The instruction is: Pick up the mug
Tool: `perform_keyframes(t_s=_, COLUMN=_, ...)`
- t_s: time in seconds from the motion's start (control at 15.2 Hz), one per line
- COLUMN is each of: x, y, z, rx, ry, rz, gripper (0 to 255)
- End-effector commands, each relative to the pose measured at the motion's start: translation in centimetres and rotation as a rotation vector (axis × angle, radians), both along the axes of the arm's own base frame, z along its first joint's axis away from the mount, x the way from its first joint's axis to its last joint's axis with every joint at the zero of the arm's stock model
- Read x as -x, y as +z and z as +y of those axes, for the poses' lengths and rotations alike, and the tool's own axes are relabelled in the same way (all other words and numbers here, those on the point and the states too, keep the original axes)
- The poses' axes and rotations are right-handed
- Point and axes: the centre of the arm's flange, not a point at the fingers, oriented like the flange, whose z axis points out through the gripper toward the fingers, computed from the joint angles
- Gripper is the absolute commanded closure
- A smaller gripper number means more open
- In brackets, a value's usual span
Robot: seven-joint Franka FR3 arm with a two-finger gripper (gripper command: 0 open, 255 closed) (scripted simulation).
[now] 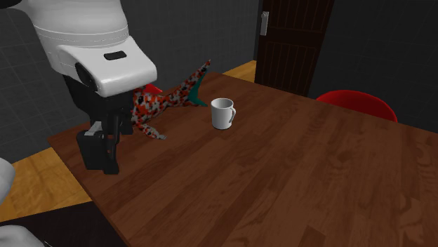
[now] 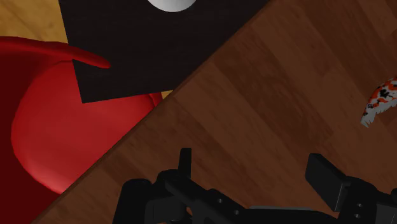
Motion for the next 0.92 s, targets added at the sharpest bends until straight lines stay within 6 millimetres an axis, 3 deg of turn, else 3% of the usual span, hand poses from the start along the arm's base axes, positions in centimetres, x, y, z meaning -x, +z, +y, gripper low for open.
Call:
perform_keyframes(t_s=0.0, x=0.0, y=0.0, z=0.0, rx=0.0, ry=0.0, rz=0.0, gripper=0)
perform_keyframes(t_s=0.86, x=-10.4, y=-2.9, z=14.2, rx=0.067, ry=-0.005, rz=-0.013, gripper=0)
